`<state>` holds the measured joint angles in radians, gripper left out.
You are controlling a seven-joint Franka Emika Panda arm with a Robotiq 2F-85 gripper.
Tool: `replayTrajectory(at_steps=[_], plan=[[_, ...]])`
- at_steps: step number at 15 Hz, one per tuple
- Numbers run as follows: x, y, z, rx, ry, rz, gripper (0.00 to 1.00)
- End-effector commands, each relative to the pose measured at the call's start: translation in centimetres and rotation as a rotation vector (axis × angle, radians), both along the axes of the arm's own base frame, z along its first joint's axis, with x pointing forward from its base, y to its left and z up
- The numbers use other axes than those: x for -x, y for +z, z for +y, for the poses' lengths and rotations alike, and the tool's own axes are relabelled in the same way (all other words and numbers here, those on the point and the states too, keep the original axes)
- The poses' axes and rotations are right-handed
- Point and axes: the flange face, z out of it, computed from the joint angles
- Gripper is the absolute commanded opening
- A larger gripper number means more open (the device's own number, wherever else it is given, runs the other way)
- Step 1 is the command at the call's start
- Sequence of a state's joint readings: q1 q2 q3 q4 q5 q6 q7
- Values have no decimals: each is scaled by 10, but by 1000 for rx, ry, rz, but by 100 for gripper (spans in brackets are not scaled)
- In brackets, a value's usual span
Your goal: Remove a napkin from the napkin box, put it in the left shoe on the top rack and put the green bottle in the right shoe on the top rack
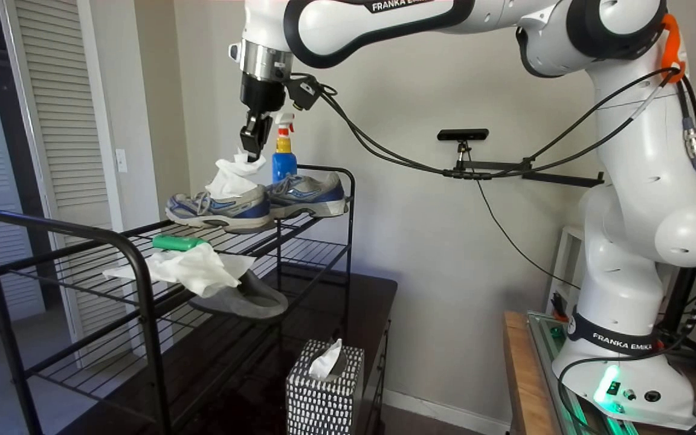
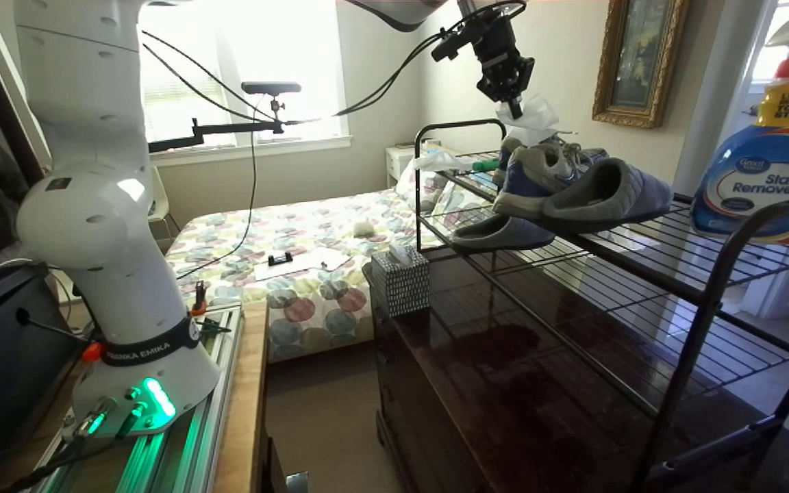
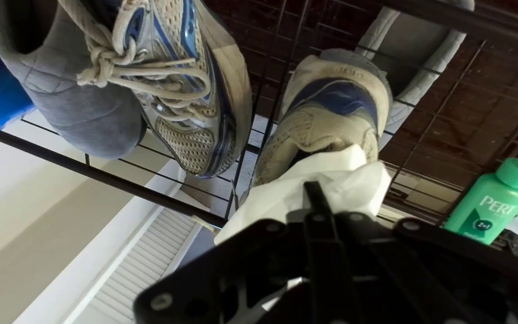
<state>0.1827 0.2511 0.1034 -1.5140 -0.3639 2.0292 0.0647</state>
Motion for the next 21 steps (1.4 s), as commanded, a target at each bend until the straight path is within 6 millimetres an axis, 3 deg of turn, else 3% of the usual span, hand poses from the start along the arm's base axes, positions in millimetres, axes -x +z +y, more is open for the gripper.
replayTrajectory(at_steps=[1, 5, 8, 15, 21], plan=[[-12, -16, -3, 61, -45, 16, 0], [-25, -62, -18, 191, -110, 96, 0], [-29, -83, -14, 208, -108, 148, 0], [-29, -39, -11, 175, -125, 100, 0], [-29, -24, -4, 109, -76, 132, 0]])
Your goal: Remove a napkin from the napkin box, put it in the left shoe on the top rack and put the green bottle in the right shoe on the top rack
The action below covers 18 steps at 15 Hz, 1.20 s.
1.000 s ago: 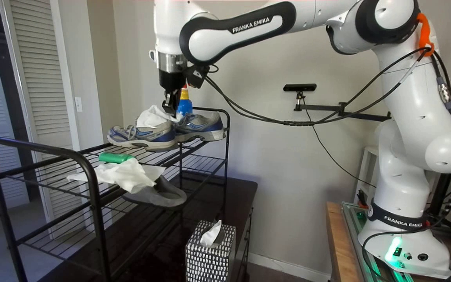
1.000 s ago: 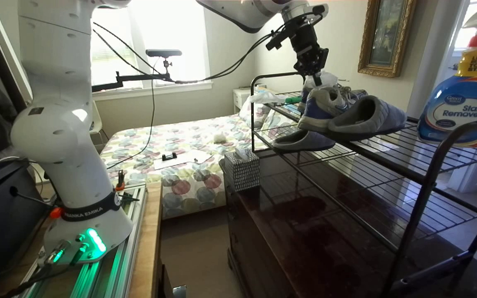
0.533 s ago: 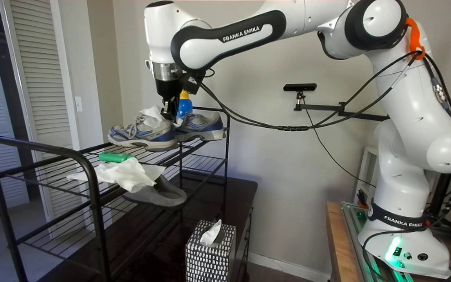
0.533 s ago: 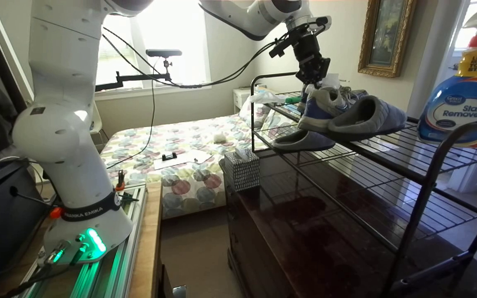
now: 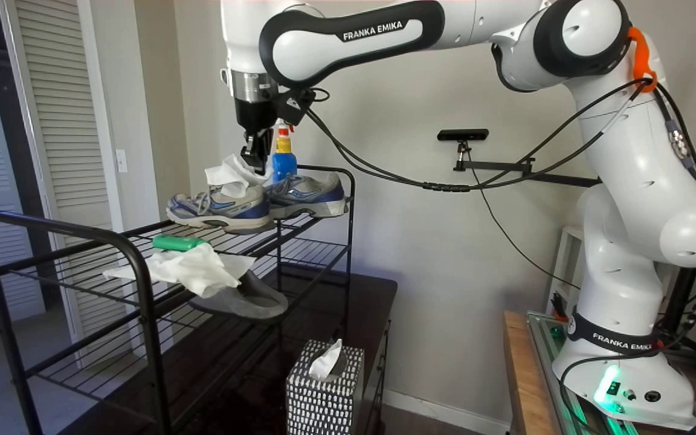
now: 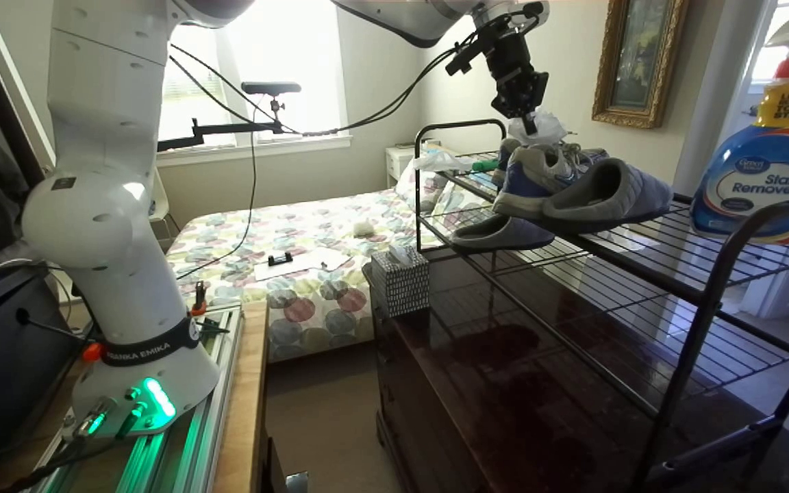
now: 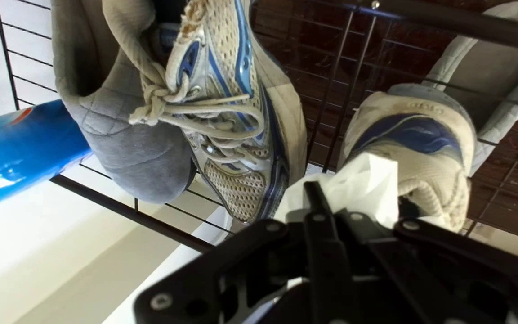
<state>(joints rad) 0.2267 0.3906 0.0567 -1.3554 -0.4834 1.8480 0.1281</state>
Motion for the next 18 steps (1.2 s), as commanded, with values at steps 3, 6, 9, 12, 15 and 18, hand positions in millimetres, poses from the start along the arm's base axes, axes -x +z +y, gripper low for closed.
replayTrajectory(at_steps=[3, 6, 9, 12, 15, 18], plan=[[0, 2, 10, -99, 55, 96, 0], [-4, -3, 12, -168, 67, 101, 0], [-7, -7, 10, -209, 47, 103, 0], [-14, -10, 10, -226, 40, 72, 0], [-19, -9, 14, -237, 51, 48, 0], [-19, -25, 20, -239, 56, 120, 0]])
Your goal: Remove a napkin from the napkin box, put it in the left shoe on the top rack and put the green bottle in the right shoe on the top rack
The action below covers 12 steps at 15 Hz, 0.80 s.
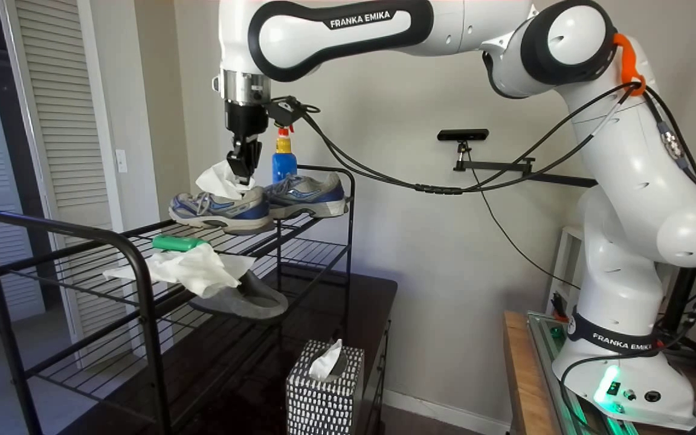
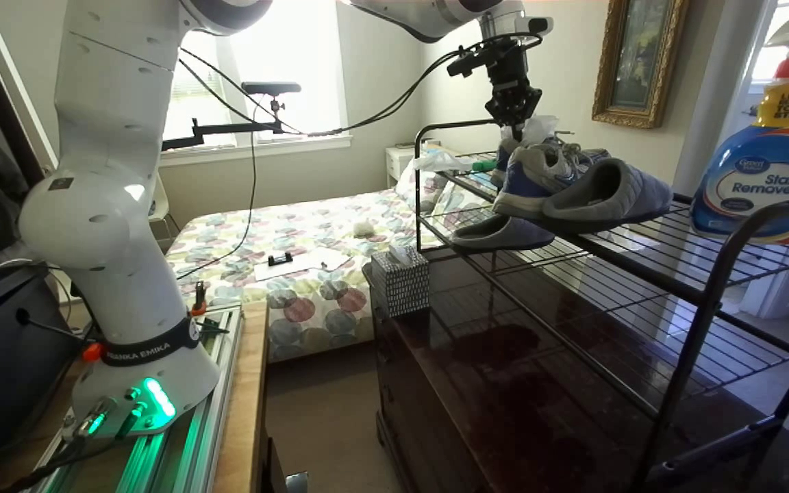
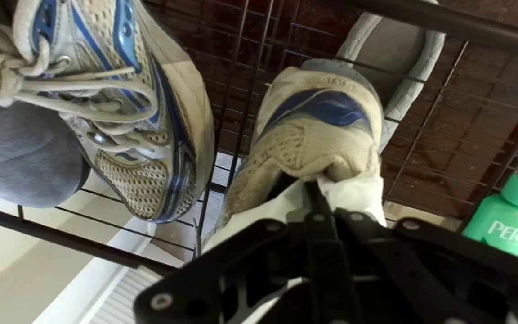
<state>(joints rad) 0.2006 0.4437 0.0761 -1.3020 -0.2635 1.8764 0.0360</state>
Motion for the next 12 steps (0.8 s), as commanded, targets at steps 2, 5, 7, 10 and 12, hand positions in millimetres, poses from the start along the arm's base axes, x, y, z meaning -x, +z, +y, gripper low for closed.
replayTrajectory(at_steps=[2, 5, 7, 10, 12], plan=[[-5, -23, 9, 6, 4, 122, 0], [-7, -32, 7, 21, -15, 167, 0], [-9, -33, 8, 17, -6, 170, 0], [-14, -31, 10, 6, -3, 154, 0], [-19, -38, 13, 4, 4, 157, 0]])
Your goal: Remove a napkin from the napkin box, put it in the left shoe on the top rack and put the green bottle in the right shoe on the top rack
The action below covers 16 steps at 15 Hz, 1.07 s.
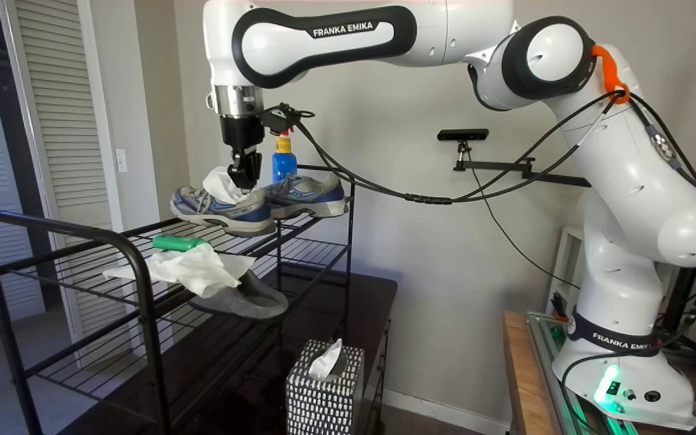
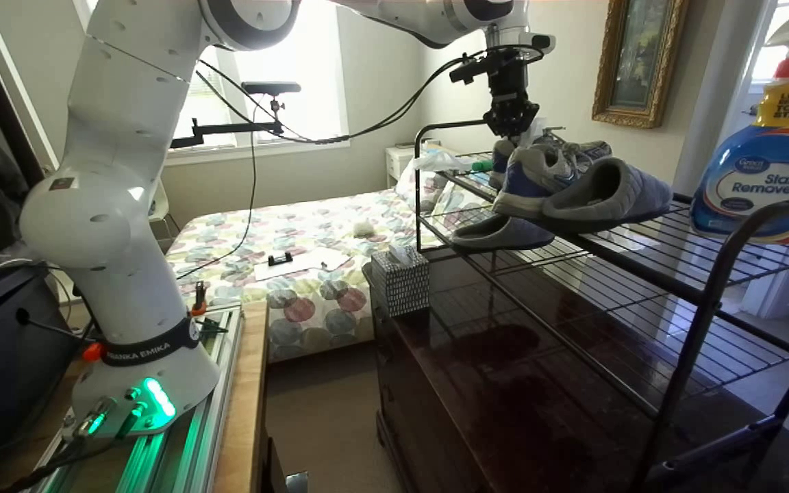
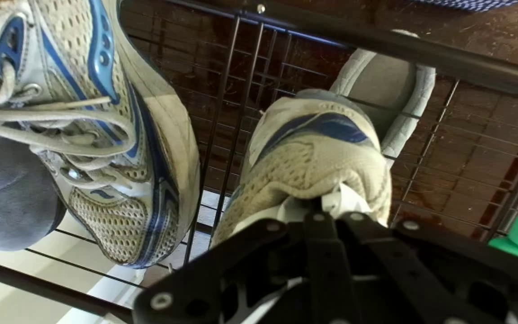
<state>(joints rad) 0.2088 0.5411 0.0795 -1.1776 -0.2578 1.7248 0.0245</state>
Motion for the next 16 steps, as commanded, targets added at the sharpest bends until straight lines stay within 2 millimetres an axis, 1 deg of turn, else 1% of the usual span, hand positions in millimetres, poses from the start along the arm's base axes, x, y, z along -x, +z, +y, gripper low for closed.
replayTrajectory(at_steps=[1, 5, 6, 10, 11, 12, 13, 14, 15, 16], plan=[[-11, -21, 10, -24, 20, 47, 0], [-16, -42, 15, -11, 22, 85, 0], [-18, -44, 14, -8, 20, 88, 0], [-20, -37, 9, 11, -3, 94, 0], [-21, -35, 8, 10, -5, 95, 17], [-21, -32, 6, 9, -8, 91, 22], [-22, -29, 6, 8, -8, 90, 18], [-21, -26, 5, 10, -11, 90, 26], [-21, -24, 4, 10, -13, 93, 44], [-21, -22, 3, 9, -16, 94, 51]])
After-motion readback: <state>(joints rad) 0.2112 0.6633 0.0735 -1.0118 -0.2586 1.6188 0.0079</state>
